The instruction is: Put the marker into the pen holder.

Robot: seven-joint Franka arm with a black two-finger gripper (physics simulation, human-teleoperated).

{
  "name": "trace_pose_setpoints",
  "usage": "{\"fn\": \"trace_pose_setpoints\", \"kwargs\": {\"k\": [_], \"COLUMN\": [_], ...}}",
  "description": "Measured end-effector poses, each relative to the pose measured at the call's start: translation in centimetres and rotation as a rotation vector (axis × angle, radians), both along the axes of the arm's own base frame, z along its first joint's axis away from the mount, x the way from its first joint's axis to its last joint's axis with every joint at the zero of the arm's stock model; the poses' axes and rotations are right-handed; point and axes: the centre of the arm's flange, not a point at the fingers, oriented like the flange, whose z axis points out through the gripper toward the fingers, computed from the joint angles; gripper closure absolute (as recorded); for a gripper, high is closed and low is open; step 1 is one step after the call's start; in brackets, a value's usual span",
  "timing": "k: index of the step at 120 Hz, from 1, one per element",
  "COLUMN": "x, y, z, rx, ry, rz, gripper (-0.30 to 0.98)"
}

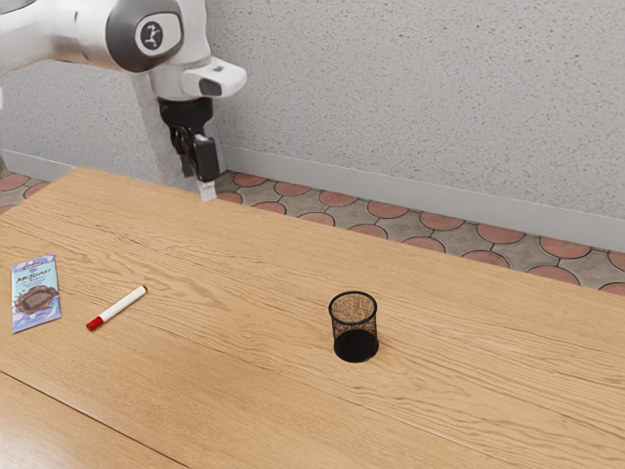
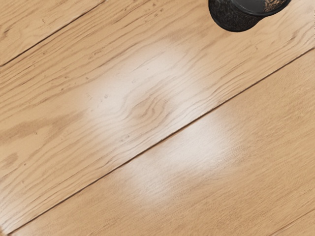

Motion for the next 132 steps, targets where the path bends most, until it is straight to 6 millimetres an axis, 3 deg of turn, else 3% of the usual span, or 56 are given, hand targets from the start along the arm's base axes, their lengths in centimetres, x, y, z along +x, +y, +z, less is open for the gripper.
{"fn": "trace_pose_setpoints", "kwargs": {"k": [31,38,52,56,67,74,90,99,114,132], "x": [0.2,0.0,-0.7,-1.1,-2.1,-2.2,-1.8,-0.9,0.0,1.4], "y": [0.5,2.8,10.2,12.0,15.7,17.4,18.8,19.9,22.8,24.8], "z": [0.7,0.2,-0.3,-1.4,-7.0,-8.9,-11.7,-14.9,-18.6,-23.5], "rx": [-0.007,-0.008,0.028,0.044,0.070,0.086,0.110,0.133,0.154,0.143], "ry": [-0.053,-0.049,-0.051,-0.044,-0.018,-0.031,-0.052,-0.034,-0.036,-0.020], "rz": [-0.082,-0.025,0.124,0.158,0.237,0.274,0.316,0.340,0.393,0.431], "gripper": [0.00,0.00,0.00,0.00,0.00,0.01,0.25,0.34,0.42,0.46]}}
